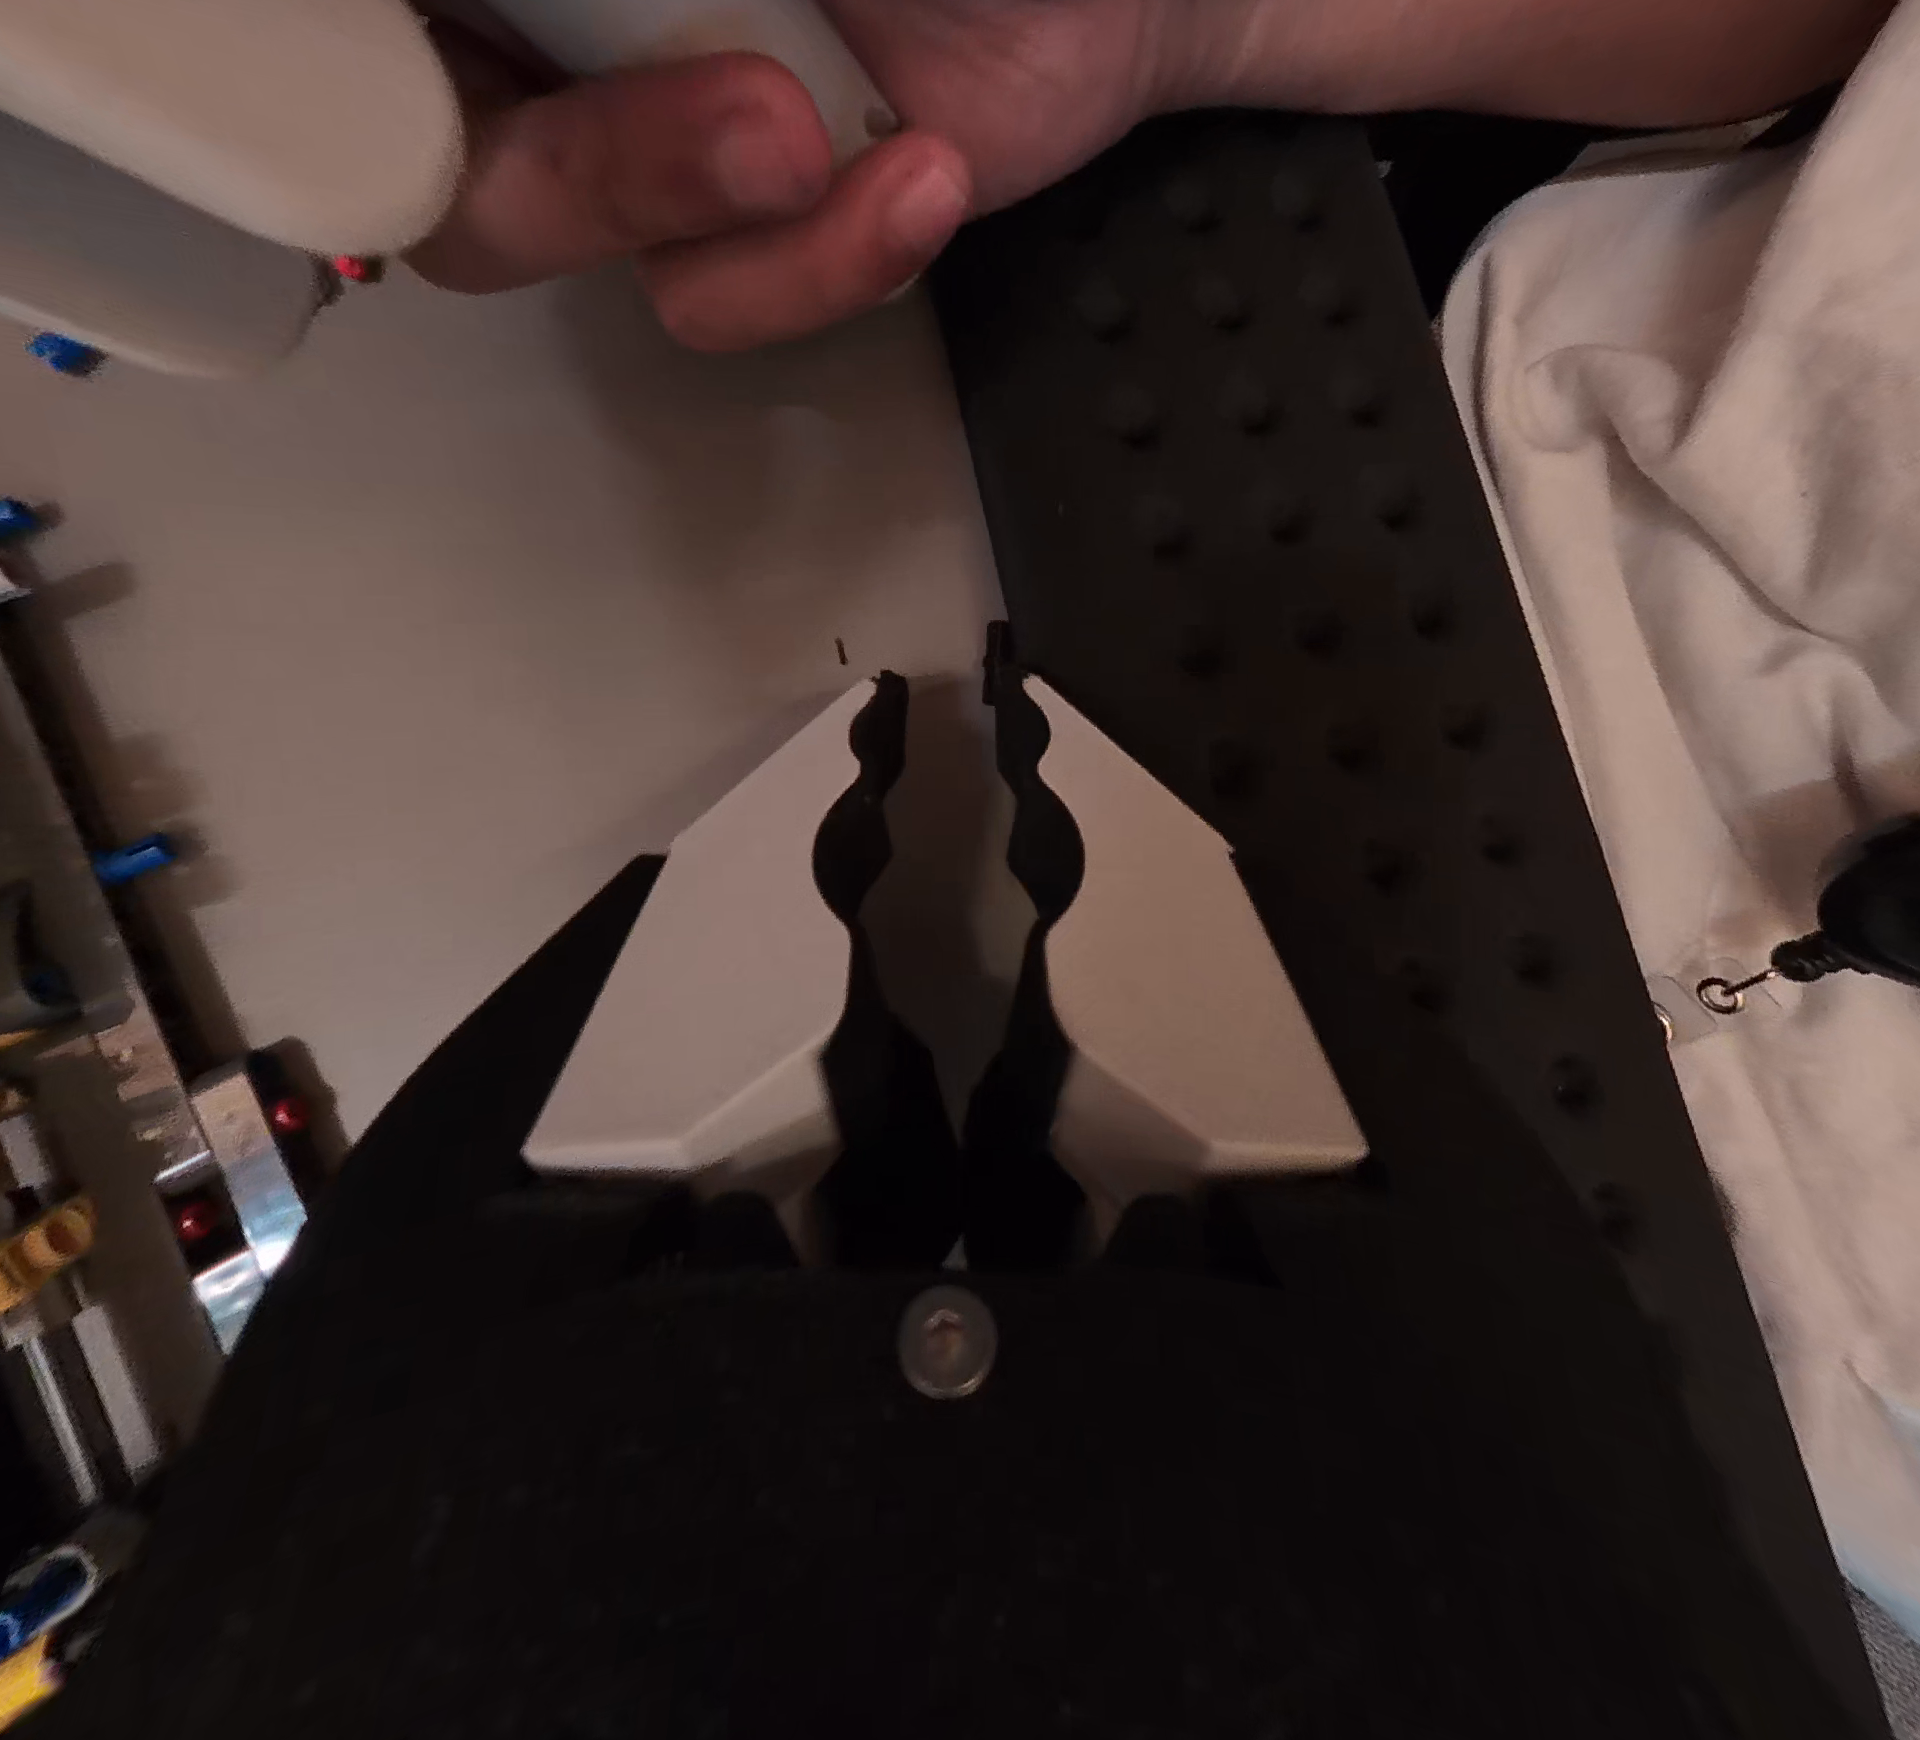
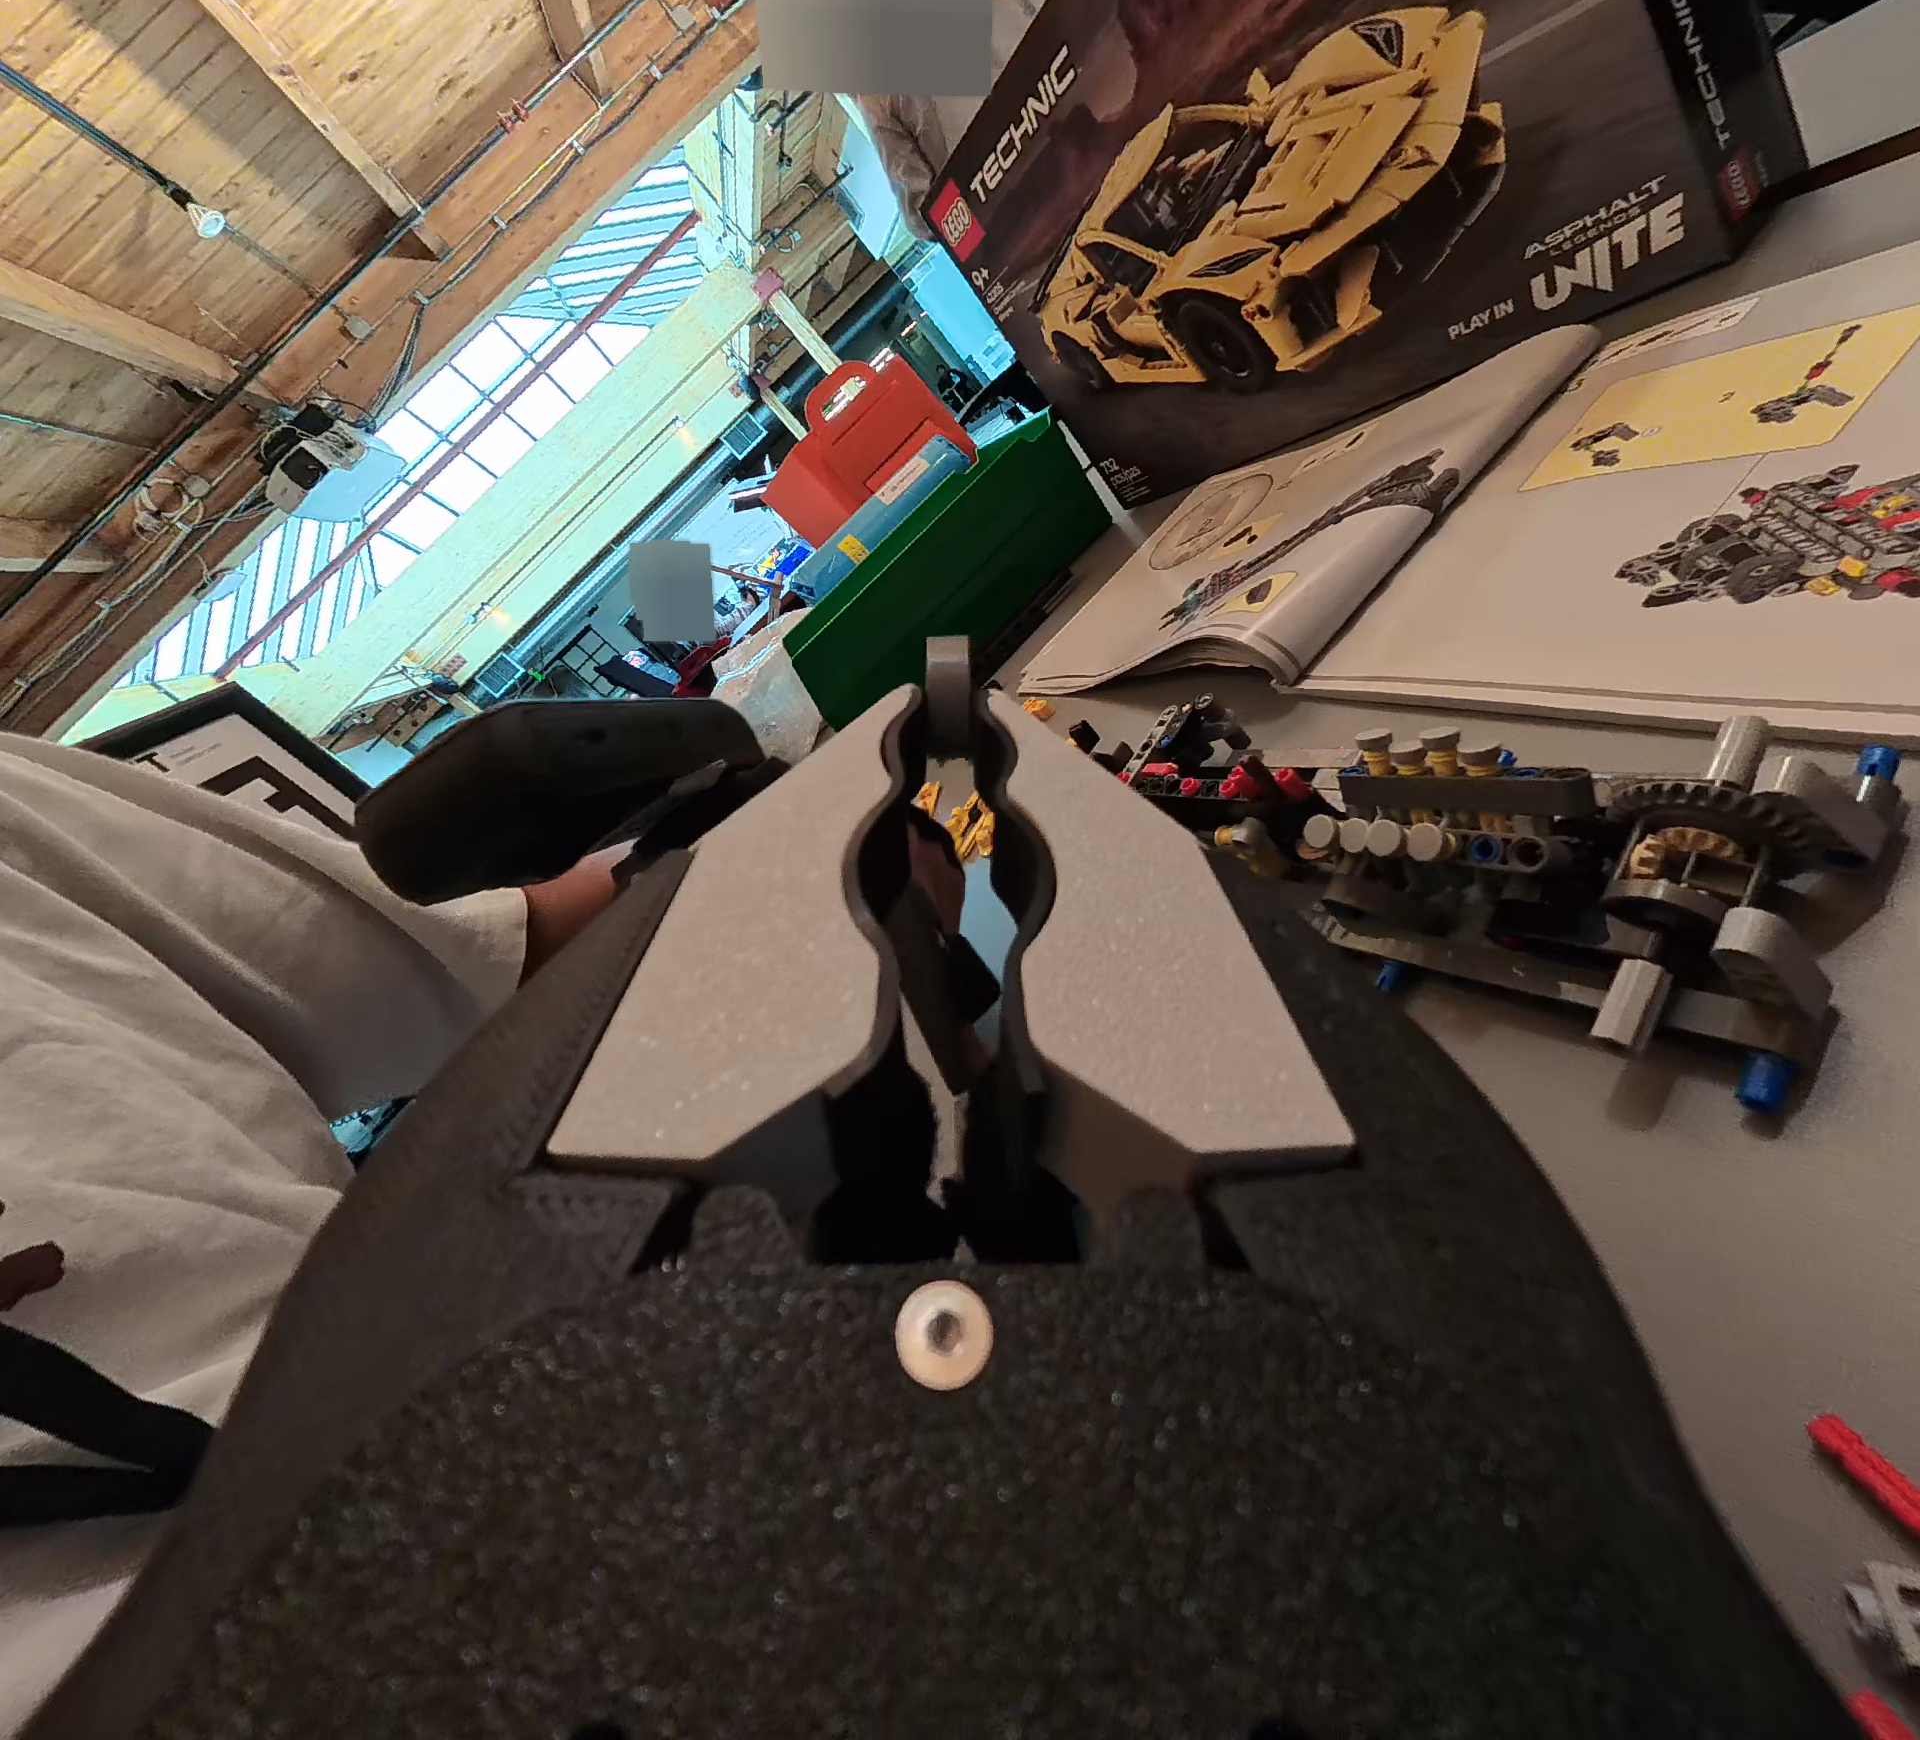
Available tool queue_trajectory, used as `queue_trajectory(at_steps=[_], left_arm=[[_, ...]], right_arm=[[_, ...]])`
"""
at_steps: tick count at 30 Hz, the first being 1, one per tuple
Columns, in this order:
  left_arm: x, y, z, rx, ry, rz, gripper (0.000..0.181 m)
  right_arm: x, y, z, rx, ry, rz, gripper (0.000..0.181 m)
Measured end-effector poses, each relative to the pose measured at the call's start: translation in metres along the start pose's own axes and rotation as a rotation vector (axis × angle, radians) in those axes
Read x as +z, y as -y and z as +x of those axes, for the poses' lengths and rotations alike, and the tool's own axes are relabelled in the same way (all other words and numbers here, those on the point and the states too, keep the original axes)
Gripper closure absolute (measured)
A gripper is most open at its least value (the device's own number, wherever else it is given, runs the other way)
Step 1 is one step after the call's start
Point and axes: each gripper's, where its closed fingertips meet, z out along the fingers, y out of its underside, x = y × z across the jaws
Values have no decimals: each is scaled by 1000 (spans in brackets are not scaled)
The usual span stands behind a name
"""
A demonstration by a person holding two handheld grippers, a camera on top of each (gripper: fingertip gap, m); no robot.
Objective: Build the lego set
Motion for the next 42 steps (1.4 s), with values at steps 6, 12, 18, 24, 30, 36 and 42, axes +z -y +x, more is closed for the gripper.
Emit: queue_trajectory(at_steps=[6,12,18,24,30,36,42], left_arm=[[-1,-1,0,35,34,13,168],[-4,3,1,110,-25,57,168],[2,4,-1,133,-86,4,161],[6,4,-4,134,-35,16,169],[6,3,-6,119,-20,43,178],[-1,-4,-9,97,6,2,179],[-80,-55,-9,-85,17,-320,179]], right_arm=[[-1,2,0,17,10,14,175],[-2,3,0,13,6,16,175],[-4,5,1,15,3,28,175],[-4,6,1,26,12,31,175],[-4,5,0,27,17,27,175],[-4,6,2,24,5,32,175],[-3,7,5,28,4,32,175]])
